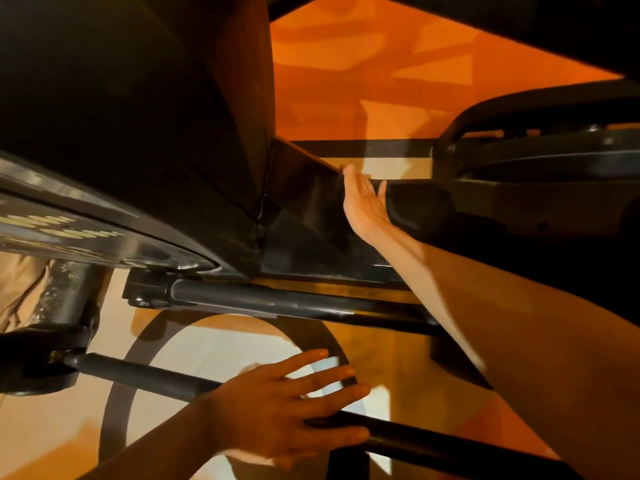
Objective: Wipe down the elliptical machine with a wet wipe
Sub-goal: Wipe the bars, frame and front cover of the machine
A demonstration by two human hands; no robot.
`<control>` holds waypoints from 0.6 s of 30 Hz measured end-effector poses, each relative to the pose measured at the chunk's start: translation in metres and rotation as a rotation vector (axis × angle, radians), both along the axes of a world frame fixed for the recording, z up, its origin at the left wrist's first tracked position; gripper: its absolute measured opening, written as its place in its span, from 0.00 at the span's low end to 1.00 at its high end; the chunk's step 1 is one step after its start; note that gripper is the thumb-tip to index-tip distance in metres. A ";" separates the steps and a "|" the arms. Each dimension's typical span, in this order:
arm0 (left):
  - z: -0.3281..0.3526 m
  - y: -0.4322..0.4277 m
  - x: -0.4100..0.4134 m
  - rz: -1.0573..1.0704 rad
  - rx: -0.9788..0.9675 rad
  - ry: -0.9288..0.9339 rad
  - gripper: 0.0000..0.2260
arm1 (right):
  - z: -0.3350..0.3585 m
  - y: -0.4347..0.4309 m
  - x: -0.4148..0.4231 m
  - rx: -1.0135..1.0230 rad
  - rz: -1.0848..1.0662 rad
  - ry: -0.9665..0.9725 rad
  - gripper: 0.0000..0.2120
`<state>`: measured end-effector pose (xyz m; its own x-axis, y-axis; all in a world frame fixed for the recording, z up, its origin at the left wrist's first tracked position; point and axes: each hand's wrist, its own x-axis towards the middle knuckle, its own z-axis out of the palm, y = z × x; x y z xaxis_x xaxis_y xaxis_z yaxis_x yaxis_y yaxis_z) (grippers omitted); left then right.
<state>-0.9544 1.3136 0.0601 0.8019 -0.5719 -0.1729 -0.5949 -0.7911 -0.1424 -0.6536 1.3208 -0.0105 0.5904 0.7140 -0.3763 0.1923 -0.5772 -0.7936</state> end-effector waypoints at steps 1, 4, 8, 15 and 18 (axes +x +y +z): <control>0.000 0.000 0.000 0.002 0.004 -0.001 0.32 | -0.009 -0.013 0.004 -0.087 0.060 -0.124 0.28; -0.001 0.000 0.003 -0.010 0.005 -0.001 0.30 | -0.035 -0.058 0.009 -0.355 0.139 -0.557 0.35; -0.001 0.000 0.003 -0.019 0.039 -0.002 0.30 | -0.042 -0.109 0.019 -0.558 -0.024 -0.668 0.40; -0.001 -0.001 0.003 -0.014 0.051 -0.006 0.29 | -0.024 -0.128 0.037 -0.632 -0.491 -0.412 0.37; 0.000 0.000 0.003 -0.020 0.046 0.017 0.28 | -0.031 -0.088 0.018 -0.586 -0.189 -0.495 0.33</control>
